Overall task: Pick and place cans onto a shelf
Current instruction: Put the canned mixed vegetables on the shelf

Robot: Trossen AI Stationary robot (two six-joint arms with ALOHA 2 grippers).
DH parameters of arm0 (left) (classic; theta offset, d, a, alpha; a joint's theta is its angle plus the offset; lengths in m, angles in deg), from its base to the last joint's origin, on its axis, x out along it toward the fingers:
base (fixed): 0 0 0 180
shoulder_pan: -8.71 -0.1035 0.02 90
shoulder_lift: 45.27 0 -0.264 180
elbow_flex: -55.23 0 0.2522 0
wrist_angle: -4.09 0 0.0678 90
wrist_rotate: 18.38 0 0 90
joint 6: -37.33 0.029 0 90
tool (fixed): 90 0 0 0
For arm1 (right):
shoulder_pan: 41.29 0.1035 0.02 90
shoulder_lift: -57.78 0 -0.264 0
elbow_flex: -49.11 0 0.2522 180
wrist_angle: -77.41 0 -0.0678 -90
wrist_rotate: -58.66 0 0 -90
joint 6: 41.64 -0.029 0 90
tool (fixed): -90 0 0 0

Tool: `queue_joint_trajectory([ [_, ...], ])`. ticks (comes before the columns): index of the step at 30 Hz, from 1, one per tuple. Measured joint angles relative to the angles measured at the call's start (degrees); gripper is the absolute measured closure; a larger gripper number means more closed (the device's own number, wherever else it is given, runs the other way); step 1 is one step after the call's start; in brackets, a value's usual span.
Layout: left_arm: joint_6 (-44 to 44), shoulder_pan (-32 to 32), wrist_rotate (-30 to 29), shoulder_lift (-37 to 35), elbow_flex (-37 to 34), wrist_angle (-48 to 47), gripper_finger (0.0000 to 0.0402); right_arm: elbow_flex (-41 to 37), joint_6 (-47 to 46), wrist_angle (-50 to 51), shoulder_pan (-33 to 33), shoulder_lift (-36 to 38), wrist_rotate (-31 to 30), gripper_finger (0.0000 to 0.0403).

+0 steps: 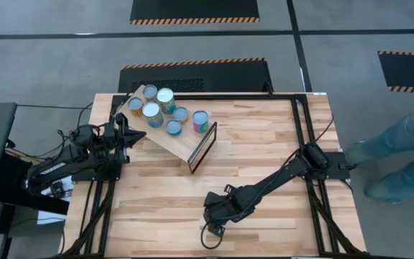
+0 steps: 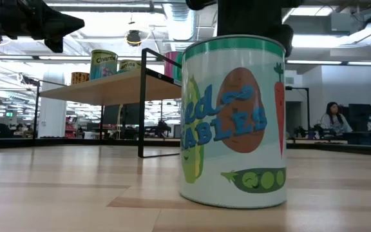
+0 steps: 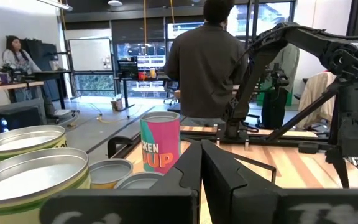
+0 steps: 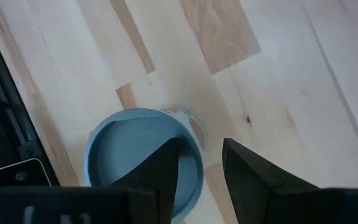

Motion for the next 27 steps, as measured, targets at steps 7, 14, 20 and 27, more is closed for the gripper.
queue_joint_trajectory([
  [7,0.0,0.0,0.0,0.0,0.0,0.1,0.0401,0.0,4.3,-0.9,-0.1,0.0,0.2,0.0333],
  [14,0.4,0.0,0.0,0.0,0.0,0.6,0.0401,1.6,8.2,-0.5,-1.1,0.0,0.2,0.0384],
  [20,0.4,0.0,-0.2,0.0,0.0,0.6,0.0401,11.5,13.9,0.3,-4.9,0.3,0.3,0.0396],
  [27,0.1,0.0,-0.2,0.0,0.0,0.0,0.0401,29.8,16.4,8.9,-12.7,0.4,0.9,0.0390],
])
